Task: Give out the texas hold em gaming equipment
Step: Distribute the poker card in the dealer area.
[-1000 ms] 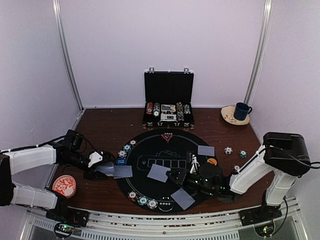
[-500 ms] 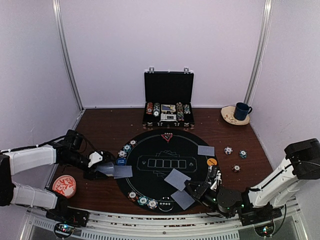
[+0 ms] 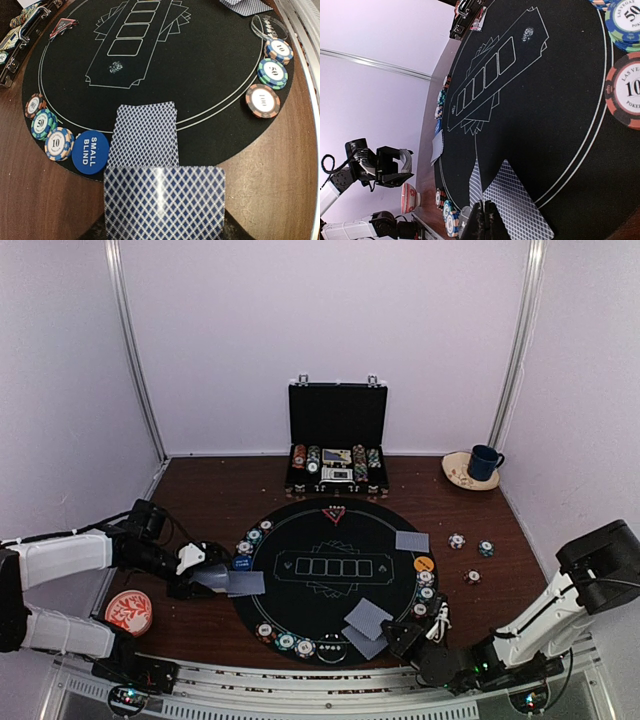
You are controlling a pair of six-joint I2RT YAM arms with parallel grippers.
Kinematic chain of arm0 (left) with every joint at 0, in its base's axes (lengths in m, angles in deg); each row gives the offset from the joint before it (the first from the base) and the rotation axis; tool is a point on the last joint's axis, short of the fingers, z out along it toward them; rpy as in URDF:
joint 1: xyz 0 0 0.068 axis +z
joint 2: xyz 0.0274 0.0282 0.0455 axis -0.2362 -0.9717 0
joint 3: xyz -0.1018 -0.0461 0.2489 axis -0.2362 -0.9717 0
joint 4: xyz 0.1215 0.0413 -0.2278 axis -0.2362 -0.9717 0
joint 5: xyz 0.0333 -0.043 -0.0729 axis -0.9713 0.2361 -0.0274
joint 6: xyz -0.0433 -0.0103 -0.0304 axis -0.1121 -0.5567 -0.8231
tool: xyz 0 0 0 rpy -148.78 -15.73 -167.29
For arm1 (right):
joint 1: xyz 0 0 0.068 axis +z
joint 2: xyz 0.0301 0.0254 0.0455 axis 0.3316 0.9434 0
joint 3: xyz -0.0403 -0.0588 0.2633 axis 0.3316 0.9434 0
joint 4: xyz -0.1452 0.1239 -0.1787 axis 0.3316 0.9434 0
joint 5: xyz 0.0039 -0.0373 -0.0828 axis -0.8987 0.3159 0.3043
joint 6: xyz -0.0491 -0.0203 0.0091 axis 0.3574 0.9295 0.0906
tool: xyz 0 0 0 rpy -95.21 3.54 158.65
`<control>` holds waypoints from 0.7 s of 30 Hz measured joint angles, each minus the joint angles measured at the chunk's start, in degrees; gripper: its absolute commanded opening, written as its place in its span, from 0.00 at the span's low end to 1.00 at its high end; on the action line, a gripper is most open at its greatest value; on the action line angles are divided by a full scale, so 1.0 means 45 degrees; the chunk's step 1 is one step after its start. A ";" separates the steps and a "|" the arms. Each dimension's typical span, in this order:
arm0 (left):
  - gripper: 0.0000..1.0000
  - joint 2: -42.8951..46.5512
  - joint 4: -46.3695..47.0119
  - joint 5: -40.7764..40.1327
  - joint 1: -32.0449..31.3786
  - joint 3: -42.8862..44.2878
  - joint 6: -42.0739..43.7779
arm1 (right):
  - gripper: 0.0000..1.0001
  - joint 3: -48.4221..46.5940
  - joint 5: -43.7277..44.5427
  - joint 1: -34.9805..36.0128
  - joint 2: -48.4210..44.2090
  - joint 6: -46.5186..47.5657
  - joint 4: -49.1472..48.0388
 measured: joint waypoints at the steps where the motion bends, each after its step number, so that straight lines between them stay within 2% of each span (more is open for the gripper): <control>1: 0.11 0.0000 0.0005 0.0000 0.0000 0.0000 0.0000 | 0.00 0.0005 -0.0005 0.0015 0.0151 -0.0058 -0.0039; 13: 0.11 0.0000 0.0005 -0.0010 0.0000 0.0000 0.0000 | 0.00 0.0053 -0.0175 0.0199 0.1093 -0.0646 -0.0772; 21: 0.11 -0.0005 0.0005 -0.0010 0.0000 0.0000 -0.0010 | 0.00 -0.0529 -0.0151 0.0685 0.1122 -0.1093 0.0034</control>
